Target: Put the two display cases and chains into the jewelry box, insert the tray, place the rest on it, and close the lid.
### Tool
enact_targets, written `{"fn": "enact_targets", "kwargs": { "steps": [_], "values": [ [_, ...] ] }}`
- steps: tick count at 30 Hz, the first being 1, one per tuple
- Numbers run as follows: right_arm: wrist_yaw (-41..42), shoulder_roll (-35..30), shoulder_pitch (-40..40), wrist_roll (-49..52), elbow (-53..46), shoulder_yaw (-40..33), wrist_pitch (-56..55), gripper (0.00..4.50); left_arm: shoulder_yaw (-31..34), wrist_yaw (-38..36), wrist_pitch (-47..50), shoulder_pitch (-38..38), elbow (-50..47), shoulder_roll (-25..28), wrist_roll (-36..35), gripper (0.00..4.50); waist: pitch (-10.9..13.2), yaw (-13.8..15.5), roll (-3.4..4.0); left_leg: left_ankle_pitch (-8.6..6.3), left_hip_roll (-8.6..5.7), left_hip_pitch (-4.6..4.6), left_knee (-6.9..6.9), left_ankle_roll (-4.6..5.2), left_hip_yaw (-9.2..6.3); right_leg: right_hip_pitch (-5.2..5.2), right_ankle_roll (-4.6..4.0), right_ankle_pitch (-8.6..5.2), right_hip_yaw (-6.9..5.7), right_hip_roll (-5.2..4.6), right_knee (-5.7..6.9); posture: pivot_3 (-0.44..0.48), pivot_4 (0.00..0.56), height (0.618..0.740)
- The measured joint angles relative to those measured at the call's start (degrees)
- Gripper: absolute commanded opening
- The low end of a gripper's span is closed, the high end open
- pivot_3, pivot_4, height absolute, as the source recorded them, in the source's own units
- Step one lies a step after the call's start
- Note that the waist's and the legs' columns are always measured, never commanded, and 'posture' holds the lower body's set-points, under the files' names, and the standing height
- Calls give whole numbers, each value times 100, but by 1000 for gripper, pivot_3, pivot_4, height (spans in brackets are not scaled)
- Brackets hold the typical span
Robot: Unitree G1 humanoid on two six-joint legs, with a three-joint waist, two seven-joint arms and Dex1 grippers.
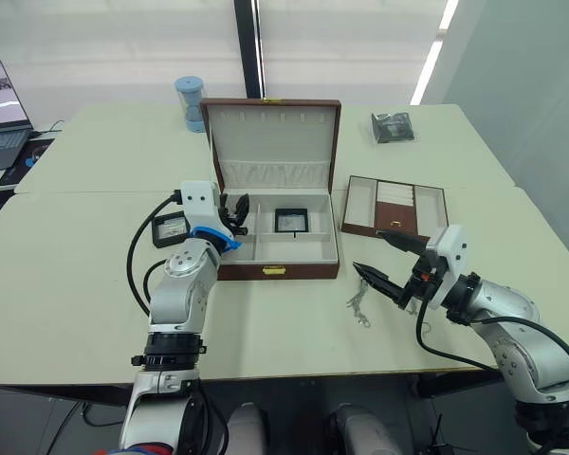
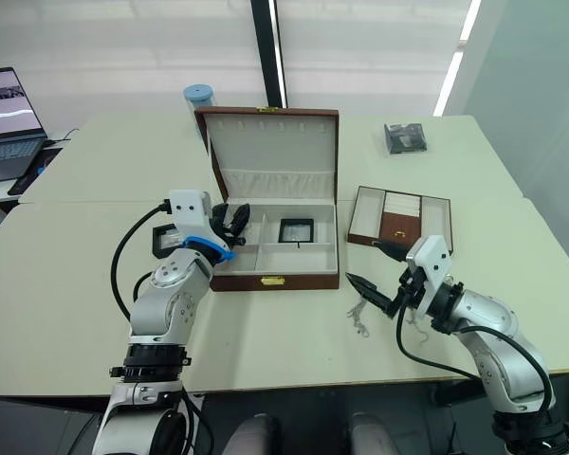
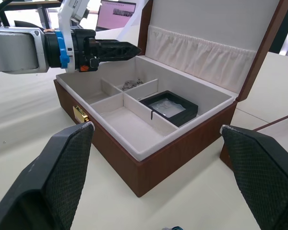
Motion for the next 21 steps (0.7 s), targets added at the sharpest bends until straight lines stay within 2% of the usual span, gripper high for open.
{"fn": "enact_targets", "kwargs": {
  "steps": [3, 15, 17, 21],
  "values": [
    [4, -1, -44, 0, 1, 0, 0, 4500, 0, -15, 2, 1, -2, -15, -6, 4461, 0, -2, 0, 0, 0, 0, 0, 0, 1, 0, 0, 0, 0, 0, 0, 0, 150, 740],
    [75, -41, -140, -1, 49, -1, 0, 4500, -116, -472, 363, 82, -213, -21, -182, 4461, 0, -6, 0, 0, 0, 0, 0, 0, 3, 0, 0, 0, 1, 0, 0, 0, 150, 740],
    [141, -110, -140, 5, 123, -51, 0, 4500, -144, -703, 513, 212, -410, 57, -305, 4461, 0, -10, 0, 0, 2, 0, 0, 0, 4, -1, 0, 0, 1, 0, 0, 0, 150, 740],
    [398, -356, -126, 108, 348, -414, -45, 4500, -81, -1356, 865, 506, -889, 534, -742, 4461, 0, -11, 1, 0, 3, 1, 0, 0, 4, -1, 0, 0, 1, 4, 0, 0, 150, 740]
  ]
}}
